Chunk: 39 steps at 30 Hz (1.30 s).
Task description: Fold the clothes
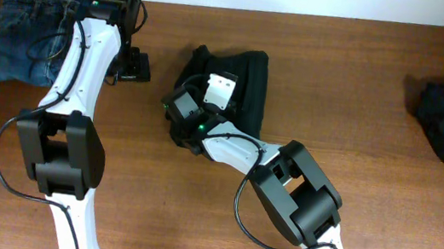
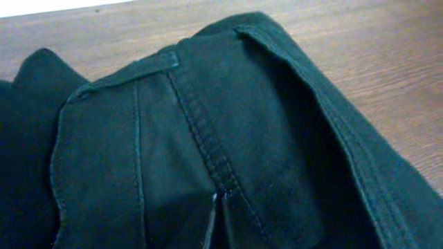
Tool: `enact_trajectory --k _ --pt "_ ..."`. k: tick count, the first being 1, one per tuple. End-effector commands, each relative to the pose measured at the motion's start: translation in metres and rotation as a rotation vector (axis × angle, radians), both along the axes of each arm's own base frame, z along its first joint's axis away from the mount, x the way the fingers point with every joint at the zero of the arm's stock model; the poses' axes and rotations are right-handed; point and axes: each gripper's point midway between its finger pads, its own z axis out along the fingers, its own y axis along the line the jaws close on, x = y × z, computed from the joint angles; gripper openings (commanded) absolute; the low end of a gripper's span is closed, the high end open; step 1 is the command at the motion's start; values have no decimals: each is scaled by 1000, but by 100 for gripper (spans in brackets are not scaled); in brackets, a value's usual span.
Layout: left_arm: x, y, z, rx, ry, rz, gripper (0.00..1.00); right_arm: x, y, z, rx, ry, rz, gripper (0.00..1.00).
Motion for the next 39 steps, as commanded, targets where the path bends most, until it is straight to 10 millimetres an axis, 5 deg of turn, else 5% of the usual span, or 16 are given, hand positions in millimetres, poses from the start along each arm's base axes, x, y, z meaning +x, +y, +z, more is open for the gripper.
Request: enact_trajectory --k 1,8,11,16,20,26,28,31,35,36,39 --pt "-1 2 -5 -1 13 13 99 -10 -16 -24 -154 37 -15 8" --pt "-1 2 -5 -1 13 13 99 22 -27 120 -235 -227 -102 4" --pt "-2 2 -5 -1 14 13 99 52 -14 134 -200 -235 58 4" --pt "-1 2 -5 -1 13 13 99 76 -30 95 -116 -102 179 4" --pt "0 1 -5 -1 9 13 99 79 -53 38 -30 25 139 4" --pt "0 1 -5 -1 8 13 99 64 -47 -59 -72 184 173 4" --pt "0 1 -5 -1 8 12 99 63 -43 -66 -77 183 178 4" --pt "-1 1 -5 -1 10 12 99 67 -50 -39 -137 109 109 4" --pt "-1 1 -5 -1 9 13 99 68 -58 45 -313 -43 -4 4" --pt "-1 1 -5 -1 9 13 99 65 -53 75 -332 -95 -22 4" --pt "-1 1 -5 -1 9 13 99 53 -30 120 -295 -174 2 4"
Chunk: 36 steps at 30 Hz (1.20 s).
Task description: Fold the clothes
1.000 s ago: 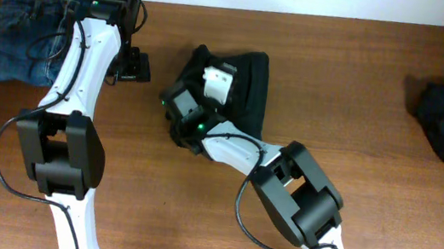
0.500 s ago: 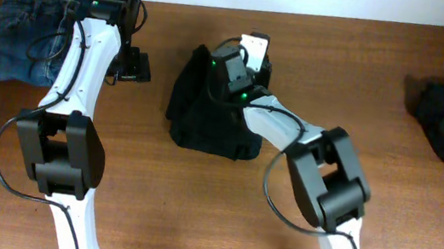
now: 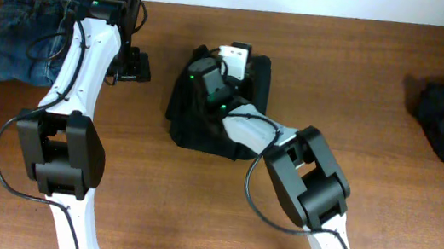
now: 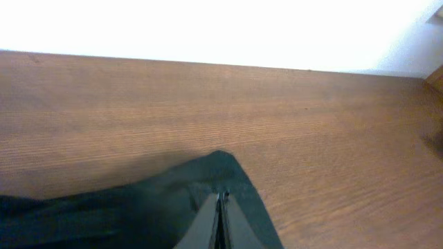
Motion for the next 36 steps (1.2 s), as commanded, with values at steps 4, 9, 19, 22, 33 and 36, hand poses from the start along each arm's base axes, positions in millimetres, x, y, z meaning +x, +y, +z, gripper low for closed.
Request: enact_trajectory --k 4,9,19,22,33,36 --pt "-1 1 -5 -1 11 12 99 -35 53 92 30 -139 67 4" --pt "-2 2 -5 0 15 14 99 -59 60 58 155 -112 24 4" --pt "0 2 -5 -1 6 15 99 -56 42 -17 344 62 -13 4" --pt "0 2 -5 -1 8 15 99 -60 55 -58 433 159 8 4" --pt "0 2 -5 -1 8 16 99 -81 62 -154 417 346 23 4" --pt "-1 2 -5 -1 11 15 99 -69 28 -80 276 143 -86 7"
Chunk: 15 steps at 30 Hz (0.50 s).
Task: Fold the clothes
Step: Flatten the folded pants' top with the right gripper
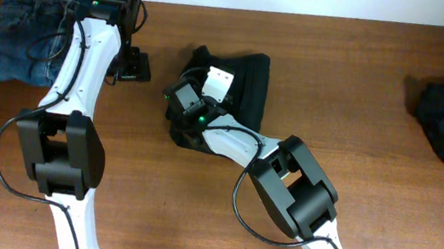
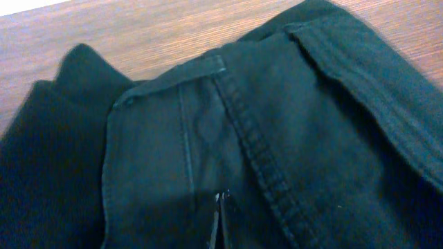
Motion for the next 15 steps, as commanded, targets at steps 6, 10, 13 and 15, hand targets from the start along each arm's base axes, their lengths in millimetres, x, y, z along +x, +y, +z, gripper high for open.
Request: enact_trajectory --k 6,10,13,15 --pt "-1 2 -5 -4 12 15 99 -15 -63 126 -194 -184 -167 21" --pt "-1 2 -5 -4 12 15 99 -18 -83 199 -247 -186 -80 50" --pt "-1 2 -5 -4 12 15 99 -35 -105 230 -326 -118 -7 73" --pt "-1 2 -5 -4 12 15 99 -45 -113 224 -275 -13 89 87"
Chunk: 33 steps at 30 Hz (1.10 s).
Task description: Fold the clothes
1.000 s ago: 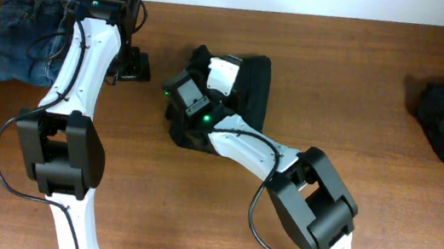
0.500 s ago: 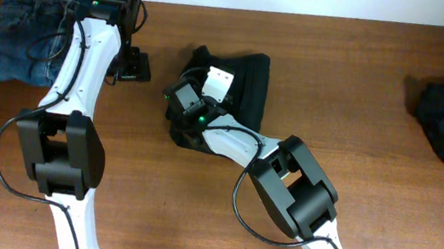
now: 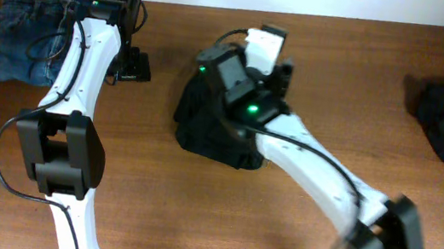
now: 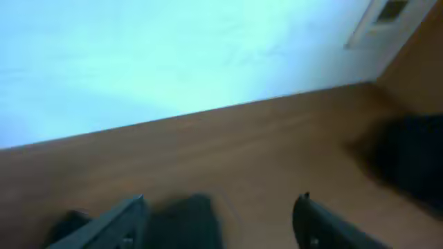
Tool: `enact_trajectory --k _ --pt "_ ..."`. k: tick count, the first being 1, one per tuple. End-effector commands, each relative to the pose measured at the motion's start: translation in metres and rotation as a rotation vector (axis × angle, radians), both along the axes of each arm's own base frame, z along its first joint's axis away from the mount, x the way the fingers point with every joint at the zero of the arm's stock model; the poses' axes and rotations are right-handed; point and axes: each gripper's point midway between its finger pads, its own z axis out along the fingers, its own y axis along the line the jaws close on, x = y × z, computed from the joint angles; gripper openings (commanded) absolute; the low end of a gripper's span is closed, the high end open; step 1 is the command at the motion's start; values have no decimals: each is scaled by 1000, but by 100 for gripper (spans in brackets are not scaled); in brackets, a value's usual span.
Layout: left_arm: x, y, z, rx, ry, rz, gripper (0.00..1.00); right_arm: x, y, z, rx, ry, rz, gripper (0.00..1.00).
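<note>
A black garment [image 3: 209,127] lies folded in a compact bundle at the table's middle, partly under my right arm. My right gripper [image 4: 221,202] hangs above the bundle's far edge, open, with nothing between its wide-apart fingers [image 4: 114,223]. The right wrist view is blurred; a dark bit of the garment [image 4: 190,221] shows below the gap. My left gripper [image 3: 133,66] rests on the table left of the bundle, next to folded blue jeans [image 3: 24,30]. Its jaws cannot be made out from above.
A crumpled pile of black clothes sits at the table's right edge and appears as a dark blur [image 4: 408,159] in the right wrist view. The white wall runs behind the table's far edge [image 3: 347,21].
My right gripper was shut and low over the left part of the black garment. Now it is open, higher, and over the garment's far edge, facing the wall. The left arm has not moved.
My right gripper was shut low over the black garment's near left. Then it was shut at the garment's far edge, then back over the left part. Now it is open and raised, with the garment a compact bundle. The left arm stayed still throughout.
</note>
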Motion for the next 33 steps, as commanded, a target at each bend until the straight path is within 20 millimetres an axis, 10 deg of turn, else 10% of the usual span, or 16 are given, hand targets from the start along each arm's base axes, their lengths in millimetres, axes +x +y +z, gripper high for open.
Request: enact_trajectory --k 1,6,11,24,33 --pt "-1 2 -5 -4 13 15 99 -15 -11 -9 36 213 173 95" --pt "-1 2 -5 -4 12 15 99 -49 -40 -77 424 658 327 99" --pt "-1 2 -6 -4 14 14 99 -64 -90 -85 735 775 320 99" --pt "-3 -2 -10 -21 25 13 99 -80 -56 -140 1042 744 697 99" --pt "0 -68 -55 -388 59 -215 99 -74 -56 -146 1037 709 700 99"
